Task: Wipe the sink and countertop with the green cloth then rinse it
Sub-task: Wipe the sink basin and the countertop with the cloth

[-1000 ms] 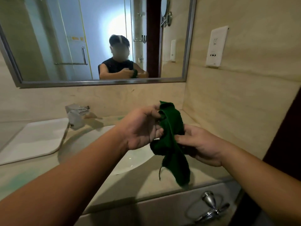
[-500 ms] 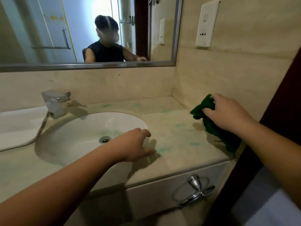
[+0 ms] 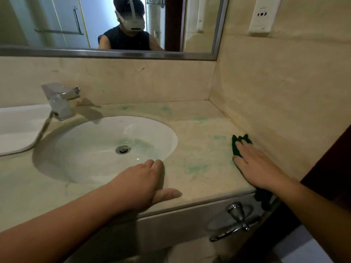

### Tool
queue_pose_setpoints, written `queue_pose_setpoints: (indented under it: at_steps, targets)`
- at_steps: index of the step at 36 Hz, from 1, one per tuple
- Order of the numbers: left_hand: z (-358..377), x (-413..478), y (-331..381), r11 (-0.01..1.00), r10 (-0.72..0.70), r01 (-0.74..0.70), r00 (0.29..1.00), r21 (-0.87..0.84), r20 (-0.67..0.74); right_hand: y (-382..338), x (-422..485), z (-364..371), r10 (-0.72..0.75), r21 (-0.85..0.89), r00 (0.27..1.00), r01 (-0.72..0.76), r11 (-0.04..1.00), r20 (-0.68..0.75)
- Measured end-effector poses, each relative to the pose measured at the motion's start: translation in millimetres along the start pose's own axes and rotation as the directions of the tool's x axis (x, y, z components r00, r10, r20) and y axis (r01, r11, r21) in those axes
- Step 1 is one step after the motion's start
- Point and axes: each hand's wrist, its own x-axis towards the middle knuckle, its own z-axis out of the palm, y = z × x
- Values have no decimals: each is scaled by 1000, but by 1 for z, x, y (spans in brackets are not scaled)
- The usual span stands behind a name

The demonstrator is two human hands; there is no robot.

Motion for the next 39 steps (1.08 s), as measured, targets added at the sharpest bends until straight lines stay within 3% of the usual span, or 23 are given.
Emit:
queue_pose_setpoints:
  at_steps: [7,11,15,17,19,24,27,30,32,39]
  targets:
    - [0,5,-1,1000,-14,14,1000,-2,-11,-98,-6,26,-201,52,979,200,978,19]
    - [-8,-2,-7,998,-59,59,998,-16,18,-159,6,42,-296,57,954,298,953,-43]
    - [-22,-19,-21,992,-127,127,987,10,96,-204,23,46,-381,-107,921,372,922,-82]
    - [-27,-26,-26,990,-136,127,976,60,169,-229,32,42,-326,-97,945,323,941,-21]
    - [-27,-32,-26,988,-124,98,963,119,240,-250,39,33,-271,50,962,270,962,35]
    - [-23,-40,-33,992,-93,73,976,104,196,-237,39,-28,-220,301,942,293,908,-253]
    - [-24,-38,-33,990,-84,60,979,129,186,-200,18,-62,-249,317,890,380,869,-383]
    - [-25,-36,-30,986,-83,54,980,158,182,-152,-3,-61,-318,185,918,364,913,-236]
    - [-25,-36,-31,985,-81,51,981,162,179,-123,-17,-50,-284,85,952,294,952,-111]
    - [-16,-38,-39,985,-56,36,992,170,115,-89,-40,-2,-322,44,942,320,947,89]
